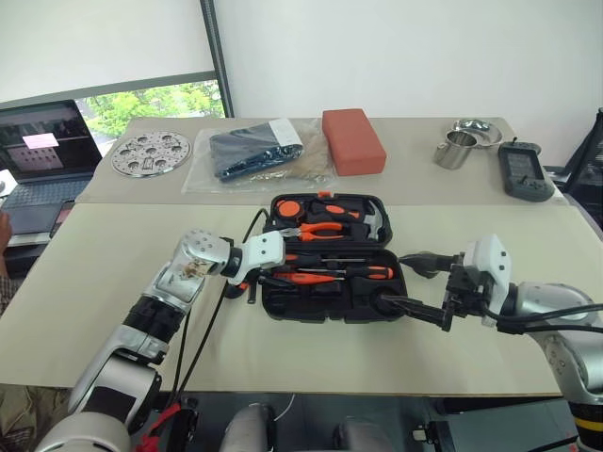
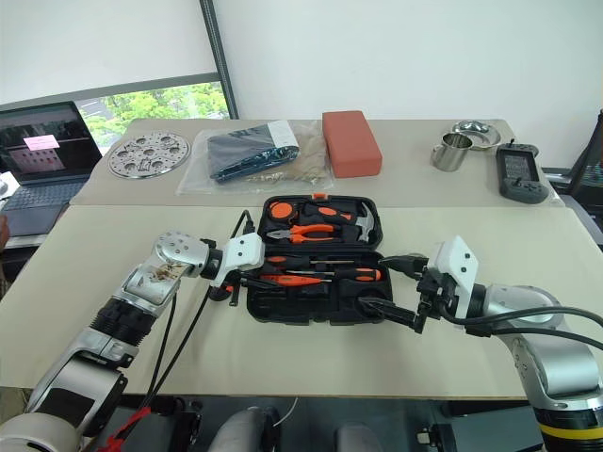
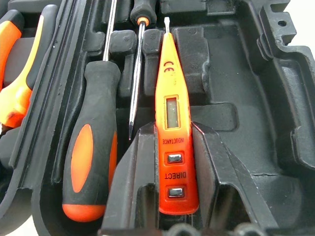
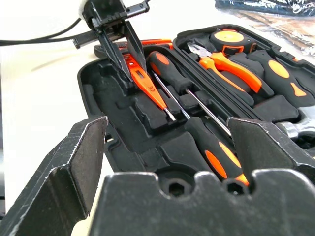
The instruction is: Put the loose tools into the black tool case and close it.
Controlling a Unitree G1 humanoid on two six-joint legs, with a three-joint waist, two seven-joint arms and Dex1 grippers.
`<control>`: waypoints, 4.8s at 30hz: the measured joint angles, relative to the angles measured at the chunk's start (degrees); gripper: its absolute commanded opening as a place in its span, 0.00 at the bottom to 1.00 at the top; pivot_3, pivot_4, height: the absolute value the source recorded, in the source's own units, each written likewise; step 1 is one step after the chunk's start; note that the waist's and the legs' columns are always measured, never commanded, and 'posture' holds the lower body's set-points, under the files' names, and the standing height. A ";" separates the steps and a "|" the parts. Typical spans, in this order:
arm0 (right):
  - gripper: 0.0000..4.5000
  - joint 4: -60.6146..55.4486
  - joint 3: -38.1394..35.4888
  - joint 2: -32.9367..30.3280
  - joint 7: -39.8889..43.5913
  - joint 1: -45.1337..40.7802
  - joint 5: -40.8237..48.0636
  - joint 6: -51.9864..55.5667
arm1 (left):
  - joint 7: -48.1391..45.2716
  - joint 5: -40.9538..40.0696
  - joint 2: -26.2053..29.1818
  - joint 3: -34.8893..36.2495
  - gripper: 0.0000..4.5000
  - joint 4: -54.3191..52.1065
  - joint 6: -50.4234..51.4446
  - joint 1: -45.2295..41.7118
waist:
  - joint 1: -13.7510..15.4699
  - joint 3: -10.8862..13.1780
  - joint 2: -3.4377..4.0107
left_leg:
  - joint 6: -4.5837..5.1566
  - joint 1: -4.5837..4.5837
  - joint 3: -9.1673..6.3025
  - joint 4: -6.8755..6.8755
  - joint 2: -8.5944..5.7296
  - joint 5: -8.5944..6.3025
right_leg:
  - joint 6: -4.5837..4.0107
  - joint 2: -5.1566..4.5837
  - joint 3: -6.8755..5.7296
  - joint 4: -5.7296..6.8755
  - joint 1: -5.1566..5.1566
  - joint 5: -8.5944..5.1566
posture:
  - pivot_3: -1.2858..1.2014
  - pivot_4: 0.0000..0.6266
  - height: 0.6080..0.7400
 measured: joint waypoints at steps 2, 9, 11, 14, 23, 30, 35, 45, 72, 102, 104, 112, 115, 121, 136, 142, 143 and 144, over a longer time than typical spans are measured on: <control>1.00 0.06 -0.96 -0.35 0.42 0.34 0.12 -0.13 | 0.09 0.04 -0.07 -0.07 0.11 0.23 -0.54 0.00 | 0.09 0.00 0.00 | 0.00 0.00 0.00 0.01 0.00 0.00 | 0.00 0.00 0.00 0.00 0.00 0.00 | 0.52 0.24 1.00; 1.00 0.39 -4.05 -1.40 1.76 1.86 0.69 -0.89 | 0.05 0.06 -0.19 -0.09 0.22 0.64 -0.84 -0.01 | 0.11 -0.03 0.04 | 0.00 0.01 0.00 0.01 -0.01 0.00 | 0.00 0.00 0.00 0.01 0.02 0.00 | 0.52 0.24 1.00; 1.00 0.40 -4.44 -1.45 2.12 1.88 0.75 -0.89 | 0.18 0.08 -0.35 -0.08 0.39 0.69 -0.83 -0.02 | 0.12 -0.03 0.05 | 0.00 0.01 0.00 0.01 -0.01 0.00 | 0.00 0.00 0.00 0.01 0.02 0.00 | 0.52 0.24 1.00; 1.00 0.40 -4.63 -1.47 2.23 1.88 0.75 -0.89 | 0.93 0.32 -0.69 -0.04 0.66 1.23 -0.97 -0.47 | 0.09 -0.03 0.05 | 0.00 0.01 0.00 0.01 -0.01 0.00 | 0.00 0.01 0.00 0.01 0.02 0.00 | 0.52 0.24 1.00; 1.00 0.39 -4.63 -1.47 2.22 1.86 0.76 -0.89 | 2.39 -1.51 -0.95 2.74 1.00 0.20 -0.37 -0.82 | 0.13 -0.02 0.04 | -0.02 -0.03 -0.03 0.07 0.01 0.02 | 0.01 0.01 -0.01 0.10 -0.02 0.01 | 0.52 0.24 1.00; 1.00 0.39 -4.61 -1.46 2.06 1.82 0.75 -0.89 | 2.22 -10.18 -1.98 9.22 0.74 -8.57 7.33 -1.88 | 0.25 -0.04 0.08 | -0.06 -0.02 -0.04 0.08 -0.03 0.05 | 0.01 0.02 -0.02 0.08 0.01 0.00 | 0.52 0.24 1.00; 1.00 0.38 -4.49 -1.41 1.92 1.51 0.75 -0.89 | 10.67 -7.78 -6.15 9.26 0.33 -6.60 7.29 -0.05 | 0.18 -0.03 0.07 | -0.06 -0.04 -0.07 0.12 -0.02 0.04 | 0.02 0.03 0.00 0.08 0.02 0.01 | 0.52 0.24 1.00; 1.00 -0.92 -4.56 -0.97 0.34 3.04 0.81 -0.89 | 28.25 -6.07 -13.54 10.03 0.01 -17.55 19.18 11.75 | 0.29 -0.03 0.07 | -0.10 -0.06 -0.09 0.12 0.02 0.07 | 0.02 0.02 0.04 0.07 0.03 0.01 | 0.52 0.24 1.00; 1.00 -2.52 -4.74 -0.95 -1.58 5.13 2.58 -0.89 | 36.55 -6.28 -12.44 5.72 0.01 -30.91 34.47 18.51 | 0.23 0.00 0.00 | -0.14 0.03 -0.13 0.11 -0.01 0.09 | 0.02 0.05 0.07 0.07 0.12 0.01 | 0.52 0.24 1.00; 1.00 -2.44 -3.82 -0.43 -1.41 2.21 3.14 -0.90 | 48.37 -8.60 -14.48 18.40 0.06 -35.13 22.95 21.77 | 0.14 -0.04 0.03 | -0.12 0.00 -0.16 0.10 -0.02 0.08 | 0.04 0.00 0.06 0.03 0.11 0.02 | 0.52 0.24 1.00; 1.00 -2.36 -3.19 -0.30 -1.17 1.55 3.19 -0.88 | 50.38 -8.45 -13.59 20.16 0.16 -36.48 26.53 22.60 | 0.11 -0.04 0.04 | -0.12 0.00 -0.16 0.09 -0.02 0.08 | 0.05 -0.01 0.06 0.02 0.10 0.02 | 0.52 0.24 1.00; 1.00 -1.14 -1.21 -0.27 0.33 -1.64 4.02 -0.32 | 53.86 -7.10 -8.04 20.80 0.83 -41.62 41.87 29.99 | 0.15 0.00 -0.03 | -0.12 0.00 -0.17 0.02 -0.03 0.08 | 0.05 -0.09 0.03 0.01 0.09 0.02 | 0.52 0.24 1.00; 1.00 -0.79 -1.14 -0.27 0.64 -2.37 4.06 -0.22 | 53.84 -6.71 -7.18 20.29 0.98 -41.45 42.82 29.91 | 0.24 0.00 -0.03 | -0.11 0.01 -0.16 0.00 -0.03 0.07 | 0.05 -0.09 0.03 -0.01 0.09 0.02 | 0.52 0.24 1.00; 1.00 -0.40 -0.94 -0.27 1.01 -2.48 4.05 0.00 | 53.33 -6.71 -8.28 17.17 0.98 -37.16 42.90 27.49 | 0.26 -0.01 -0.02 | -0.11 0.01 -0.16 -0.01 -0.03 0.07 | 0.05 -0.09 0.04 -0.01 0.08 0.02 | 0.52 0.24 1.00; 1.00 -0.34 -0.99 -0.28 0.81 -1.90 4.04 0.00 | 53.46 -7.63 -11.33 18.06 0.98 -33.38 44.41 24.92 | 0.32 0.01 -0.05 | -0.11 0.03 -0.16 0.00 -0.07 0.08 | 0.05 -0.13 0.03 0.00 0.11 0.03 | 0.52 0.24 1.00; 1.00 -0.33 -0.99 -0.28 0.92 -1.92 4.05 0.00 | 53.46 -7.72 -11.70 18.90 0.98 -33.81 44.44 25.52 | 0.29 0.01 -0.05 | -0.12 0.04 -0.16 0.00 -0.06 0.08 | 0.05 -0.12 0.04 0.00 0.11 0.03 | 0.52 0.24 1.00; 1.00 -0.32 -0.99 -0.27 1.13 -1.95 4.12 -0.01 | 53.41 -7.74 -11.64 19.12 0.98 -34.18 44.34 25.95 | 0.21 0.01 -0.04 | -0.12 0.04 -0.16 0.00 -0.05 0.08 | 0.05 -0.11 0.05 0.00 0.11 0.03 | 0.52 0.24 1.00; 1.00 -0.31 -0.99 -0.26 1.23 -1.95 4.17 -0.02 | 53.36 -7.79 -11.58 19.22 0.93 -34.40 44.31 26.19 | 0.15 0.01 -0.04 | -0.12 0.04 -0.16 -0.01 -0.05 0.08 | 0.05 -0.11 0.05 0.00 0.11 0.02 | 0.52 0.24 1.00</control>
